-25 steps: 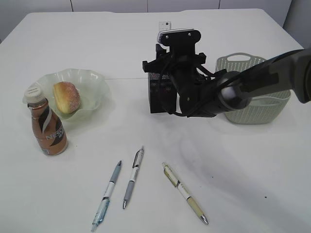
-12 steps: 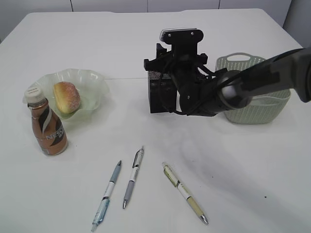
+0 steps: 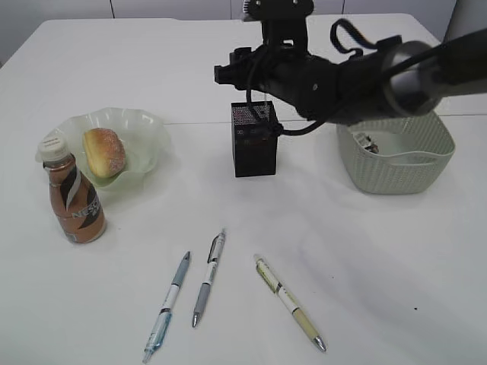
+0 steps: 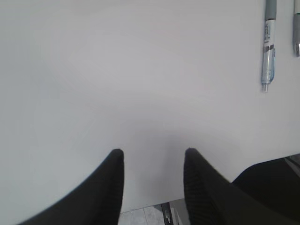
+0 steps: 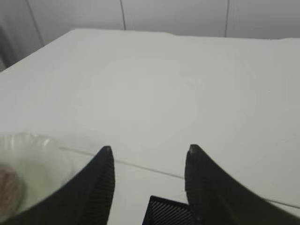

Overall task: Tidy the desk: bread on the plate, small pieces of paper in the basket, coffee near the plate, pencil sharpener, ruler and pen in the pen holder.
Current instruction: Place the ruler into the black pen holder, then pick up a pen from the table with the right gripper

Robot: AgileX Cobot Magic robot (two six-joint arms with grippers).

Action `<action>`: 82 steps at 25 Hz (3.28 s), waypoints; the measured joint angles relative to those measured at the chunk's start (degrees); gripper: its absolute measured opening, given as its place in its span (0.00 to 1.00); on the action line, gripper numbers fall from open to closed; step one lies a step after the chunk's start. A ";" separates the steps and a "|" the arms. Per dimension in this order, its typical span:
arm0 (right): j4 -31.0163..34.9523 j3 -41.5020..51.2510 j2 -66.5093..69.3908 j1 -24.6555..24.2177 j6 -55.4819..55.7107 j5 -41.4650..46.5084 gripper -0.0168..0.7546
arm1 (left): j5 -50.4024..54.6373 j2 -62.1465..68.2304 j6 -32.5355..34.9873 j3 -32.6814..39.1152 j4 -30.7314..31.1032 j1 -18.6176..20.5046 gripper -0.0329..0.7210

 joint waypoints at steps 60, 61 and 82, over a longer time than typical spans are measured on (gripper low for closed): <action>-17.26 3.41 -4.89 7.85 25.22 82.75 0.51 | 3.81 0.00 -4.37 0.00 -4.74 0.00 0.45; -17.36 4.31 -4.89 7.99 25.22 81.33 0.51 | 3.81 0.00 -4.37 0.00 -4.74 0.00 0.45; -22.29 8.00 -4.89 8.11 25.22 76.12 0.51 | 3.90 0.00 -4.40 0.00 -4.74 0.00 0.45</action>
